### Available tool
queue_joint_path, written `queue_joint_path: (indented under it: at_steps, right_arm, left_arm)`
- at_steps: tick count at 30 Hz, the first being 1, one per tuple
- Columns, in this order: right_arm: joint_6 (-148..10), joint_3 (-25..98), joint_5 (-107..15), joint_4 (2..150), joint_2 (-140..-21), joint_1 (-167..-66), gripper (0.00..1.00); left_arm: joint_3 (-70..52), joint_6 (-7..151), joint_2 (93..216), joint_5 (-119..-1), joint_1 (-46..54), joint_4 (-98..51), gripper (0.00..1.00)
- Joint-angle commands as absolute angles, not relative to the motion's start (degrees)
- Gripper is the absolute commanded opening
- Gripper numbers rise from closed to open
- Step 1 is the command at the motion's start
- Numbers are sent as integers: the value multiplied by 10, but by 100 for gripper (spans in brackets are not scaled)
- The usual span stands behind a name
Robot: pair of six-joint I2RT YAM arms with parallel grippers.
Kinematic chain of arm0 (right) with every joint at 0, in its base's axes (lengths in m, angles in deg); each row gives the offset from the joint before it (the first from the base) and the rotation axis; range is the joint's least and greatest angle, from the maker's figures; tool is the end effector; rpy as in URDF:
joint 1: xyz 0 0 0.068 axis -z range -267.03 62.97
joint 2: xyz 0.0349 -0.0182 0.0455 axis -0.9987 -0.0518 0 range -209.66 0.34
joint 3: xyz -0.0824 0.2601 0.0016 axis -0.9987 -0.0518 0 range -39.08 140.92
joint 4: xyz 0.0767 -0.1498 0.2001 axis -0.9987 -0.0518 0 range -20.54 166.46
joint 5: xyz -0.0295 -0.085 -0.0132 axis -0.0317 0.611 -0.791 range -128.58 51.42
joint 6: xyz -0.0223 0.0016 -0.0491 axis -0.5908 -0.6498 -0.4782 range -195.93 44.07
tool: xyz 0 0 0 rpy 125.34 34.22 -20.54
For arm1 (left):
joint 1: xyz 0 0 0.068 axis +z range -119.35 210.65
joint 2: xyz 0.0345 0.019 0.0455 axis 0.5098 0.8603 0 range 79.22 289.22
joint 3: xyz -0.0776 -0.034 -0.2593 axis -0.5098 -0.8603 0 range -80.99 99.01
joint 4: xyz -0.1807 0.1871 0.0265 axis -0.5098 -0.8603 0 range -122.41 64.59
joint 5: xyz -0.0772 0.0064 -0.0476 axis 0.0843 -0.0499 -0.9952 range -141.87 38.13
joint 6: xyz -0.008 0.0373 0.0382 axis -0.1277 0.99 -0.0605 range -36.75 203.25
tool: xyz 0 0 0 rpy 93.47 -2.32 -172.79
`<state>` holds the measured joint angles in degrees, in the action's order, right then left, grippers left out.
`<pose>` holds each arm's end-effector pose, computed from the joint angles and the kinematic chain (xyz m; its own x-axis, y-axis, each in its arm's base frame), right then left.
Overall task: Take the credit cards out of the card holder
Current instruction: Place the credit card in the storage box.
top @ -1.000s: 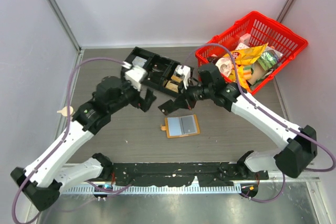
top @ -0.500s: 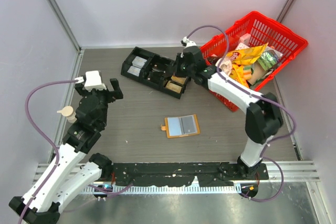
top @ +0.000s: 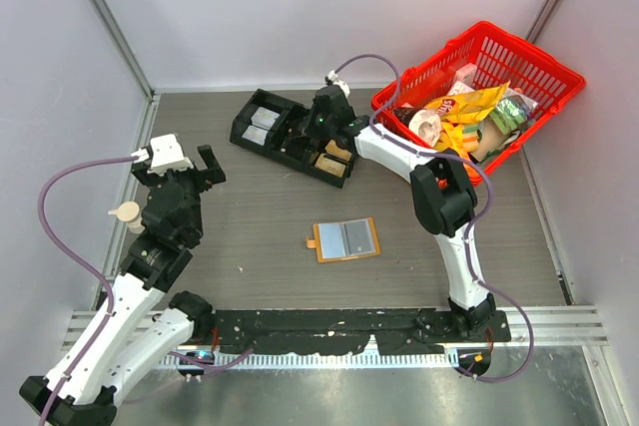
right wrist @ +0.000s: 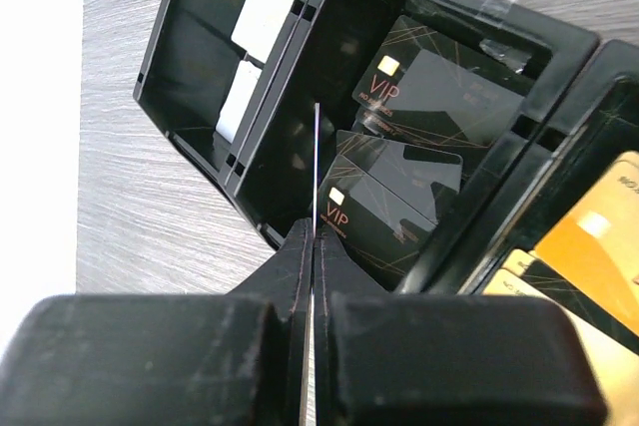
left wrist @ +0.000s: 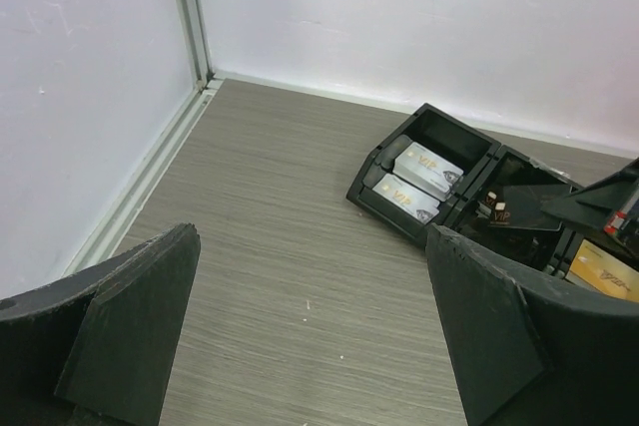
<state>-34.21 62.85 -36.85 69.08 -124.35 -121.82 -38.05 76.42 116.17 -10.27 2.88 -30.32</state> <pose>0.4229 0.2926 0.2361 -0.6730 0.3425 -0.6556 -0.1351 0.8145 0.5642 0.1412 -0.0475 0.3593 0.0450 -0.1242 -0.9912 -0.2352 0.9630 -0.1313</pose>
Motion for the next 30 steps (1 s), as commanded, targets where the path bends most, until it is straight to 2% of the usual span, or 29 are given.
queue_joint_path:
  at_steps: [1,12,14,15,20,25,30]
  right_arm:
    - [-301,674,-338,713,-1260,-1238,1]
    - [-272,687,-306,700,-1304,-1257,4]
    - [-275,681,-306,705,-1302,-1257,9]
    - [-277,675,-307,706,-1301,-1257,16]
    - [-293,661,-310,702,-1281,-1258,35]
    - [-324,621,-318,693,-1227,-1261,40]
    - [-365,567,-322,672,-1155,-1263,51]
  left_arm:
    - [-382,767,1157,-97,35,-266,100]
    - [-380,764,1162,-111,41,-273,100]
    - [-378,760,1164,-114,41,-276,100]
    - [-377,760,1164,-119,41,-278,100]
    - [-376,759,1167,-122,42,-282,100]
    - [-375,758,1168,-130,42,-283,100]
    - [-371,753,1175,-147,42,-291,100]
